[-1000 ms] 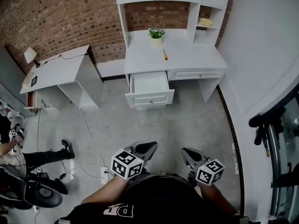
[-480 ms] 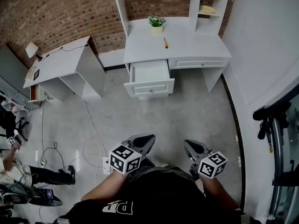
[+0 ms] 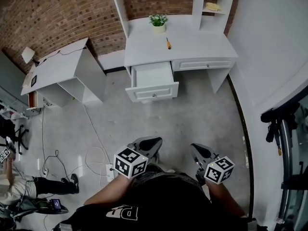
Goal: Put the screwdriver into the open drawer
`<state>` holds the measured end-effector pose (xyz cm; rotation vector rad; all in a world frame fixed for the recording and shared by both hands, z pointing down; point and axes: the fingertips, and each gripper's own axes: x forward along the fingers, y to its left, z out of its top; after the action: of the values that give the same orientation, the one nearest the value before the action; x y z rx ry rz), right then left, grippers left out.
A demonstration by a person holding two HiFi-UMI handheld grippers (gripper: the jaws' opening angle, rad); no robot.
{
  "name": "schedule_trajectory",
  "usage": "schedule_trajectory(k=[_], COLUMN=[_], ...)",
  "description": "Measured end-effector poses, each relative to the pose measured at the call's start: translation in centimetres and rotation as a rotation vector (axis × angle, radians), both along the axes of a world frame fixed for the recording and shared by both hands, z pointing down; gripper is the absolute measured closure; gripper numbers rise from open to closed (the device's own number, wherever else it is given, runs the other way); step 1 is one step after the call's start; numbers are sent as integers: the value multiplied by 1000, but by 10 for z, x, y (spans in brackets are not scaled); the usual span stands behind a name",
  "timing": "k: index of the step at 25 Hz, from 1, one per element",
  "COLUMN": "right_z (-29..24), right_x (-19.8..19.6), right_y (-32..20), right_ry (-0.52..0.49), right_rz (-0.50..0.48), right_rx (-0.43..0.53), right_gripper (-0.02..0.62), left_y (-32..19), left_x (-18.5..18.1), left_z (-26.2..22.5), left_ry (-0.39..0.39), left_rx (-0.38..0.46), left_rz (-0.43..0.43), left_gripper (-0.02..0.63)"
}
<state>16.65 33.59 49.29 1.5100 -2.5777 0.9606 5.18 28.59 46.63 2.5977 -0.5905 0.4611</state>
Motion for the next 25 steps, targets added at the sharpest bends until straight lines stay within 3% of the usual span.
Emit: schedule_trajectory(k=[6, 12, 25], right_z=[4, -1, -6], right_x=[4, -13, -46], right_y=[-37, -93, -211], right_ry=[12, 37, 81], right_rz=[16, -18, -25], right_rx=[-21, -17, -46], right_gripper=[592, 592, 592], left_y=[-42, -98, -220], left_x=[-6, -26, -55], left_z=[0, 3, 0], left_ry=[9, 14, 47], left_rx=[1, -9, -8], left_rz=[-8, -46, -36], left_gripper=[588, 588, 588])
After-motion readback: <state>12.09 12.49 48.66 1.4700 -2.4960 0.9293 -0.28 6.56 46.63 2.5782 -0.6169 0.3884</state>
